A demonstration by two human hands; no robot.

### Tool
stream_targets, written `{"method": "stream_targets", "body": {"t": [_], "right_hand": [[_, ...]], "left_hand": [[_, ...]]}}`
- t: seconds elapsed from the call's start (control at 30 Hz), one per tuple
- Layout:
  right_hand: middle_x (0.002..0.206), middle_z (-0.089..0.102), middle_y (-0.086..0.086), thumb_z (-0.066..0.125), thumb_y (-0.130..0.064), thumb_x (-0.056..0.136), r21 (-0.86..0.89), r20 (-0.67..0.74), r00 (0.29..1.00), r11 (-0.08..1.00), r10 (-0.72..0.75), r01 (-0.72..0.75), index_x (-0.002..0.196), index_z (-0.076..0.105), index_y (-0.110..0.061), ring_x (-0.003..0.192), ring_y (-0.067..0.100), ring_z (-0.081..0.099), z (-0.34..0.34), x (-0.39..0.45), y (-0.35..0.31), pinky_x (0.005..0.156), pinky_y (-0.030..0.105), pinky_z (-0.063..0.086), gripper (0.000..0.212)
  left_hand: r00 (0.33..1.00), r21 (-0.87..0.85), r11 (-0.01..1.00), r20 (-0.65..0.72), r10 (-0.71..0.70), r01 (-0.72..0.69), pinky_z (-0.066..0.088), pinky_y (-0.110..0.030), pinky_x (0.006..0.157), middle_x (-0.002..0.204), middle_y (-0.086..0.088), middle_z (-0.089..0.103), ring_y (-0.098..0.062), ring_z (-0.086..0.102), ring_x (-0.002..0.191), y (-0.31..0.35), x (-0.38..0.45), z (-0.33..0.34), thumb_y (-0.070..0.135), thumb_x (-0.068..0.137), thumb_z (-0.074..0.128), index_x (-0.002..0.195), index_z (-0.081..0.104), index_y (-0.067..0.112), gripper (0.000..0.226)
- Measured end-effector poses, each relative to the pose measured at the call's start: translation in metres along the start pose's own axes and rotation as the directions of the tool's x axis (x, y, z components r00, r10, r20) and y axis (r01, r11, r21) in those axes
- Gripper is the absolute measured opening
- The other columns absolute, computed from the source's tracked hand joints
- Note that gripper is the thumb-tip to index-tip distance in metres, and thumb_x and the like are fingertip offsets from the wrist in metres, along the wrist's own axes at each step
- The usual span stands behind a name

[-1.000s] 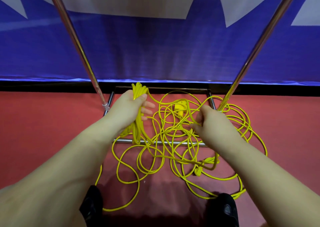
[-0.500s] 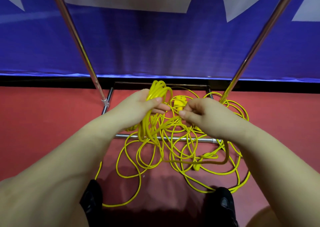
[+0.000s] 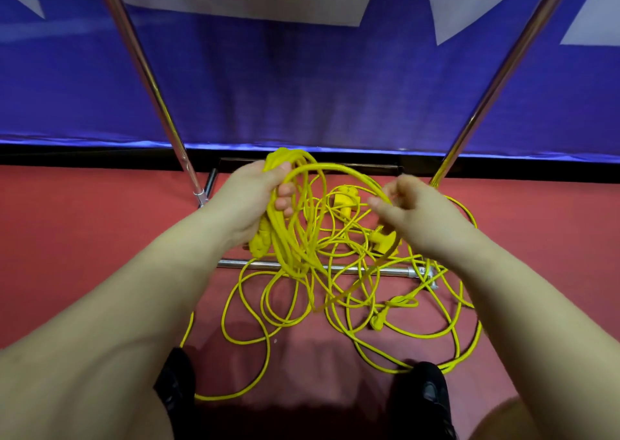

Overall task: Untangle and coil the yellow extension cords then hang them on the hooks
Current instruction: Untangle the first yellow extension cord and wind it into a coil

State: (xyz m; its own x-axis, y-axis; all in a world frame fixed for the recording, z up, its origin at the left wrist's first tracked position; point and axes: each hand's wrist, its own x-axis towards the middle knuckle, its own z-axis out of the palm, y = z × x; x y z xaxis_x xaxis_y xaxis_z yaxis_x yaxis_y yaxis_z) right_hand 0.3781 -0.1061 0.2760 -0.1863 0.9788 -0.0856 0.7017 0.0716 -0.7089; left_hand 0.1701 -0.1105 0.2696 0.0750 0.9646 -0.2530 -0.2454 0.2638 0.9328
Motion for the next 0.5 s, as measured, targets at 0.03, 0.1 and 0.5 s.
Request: {"method": "stream_targets", "body": {"t": [0.03,0.1,0.5], "right_hand": [[0.072,0.062,0.006,0.061,-0.032,0.088,0.054,-0.083,0.996,0.998,-0.036,0.041,0.081,0.05,-0.023,0.063,0.02,0.056,-0.003,0.002,0.002,0.063,0.034,0.044,0.016],[0.063,0.051,-0.001,0.063,-0.026,0.087,0.162,-0.22,0.971,0.978,-0.096,0.133,0.077,0.051,-0.024,0.056,0.014,0.045,-0.01,0.003,0.002,0.058,0.03,0.038,0.016],[0.066,0.054,-0.008,0.066,-0.027,0.084,-0.079,0.042,0.971,0.968,-0.233,0.236,0.08,0.057,-0.026,0.062,0.009,0.048,0.013,-0.008,-0.011,0.063,0.026,0.039,0.01]], "left_hand": [[1.0,0.024,1.0,-0.006,0.005,-0.005,0.04,-0.018,0.045,0.047,0.008,0.041,-0.005,0.035,0.037,0.0,0.002,-0.003,0.015,0.1,0.036,0.073,0.042,0.017,0.027],[1.0,0.118,0.993,0.029,0.011,-0.014,0.041,-0.02,0.046,0.049,0.006,0.043,-0.006,0.036,0.039,-0.001,0.003,-0.006,0.015,0.1,0.036,0.071,0.041,0.015,0.029],[0.966,0.258,0.958,0.19,-0.175,0.123,0.054,-0.025,0.053,0.06,-0.006,0.069,-0.016,0.065,0.051,-0.007,-0.013,0.016,0.016,0.098,0.039,0.083,0.048,0.009,0.018]]}}
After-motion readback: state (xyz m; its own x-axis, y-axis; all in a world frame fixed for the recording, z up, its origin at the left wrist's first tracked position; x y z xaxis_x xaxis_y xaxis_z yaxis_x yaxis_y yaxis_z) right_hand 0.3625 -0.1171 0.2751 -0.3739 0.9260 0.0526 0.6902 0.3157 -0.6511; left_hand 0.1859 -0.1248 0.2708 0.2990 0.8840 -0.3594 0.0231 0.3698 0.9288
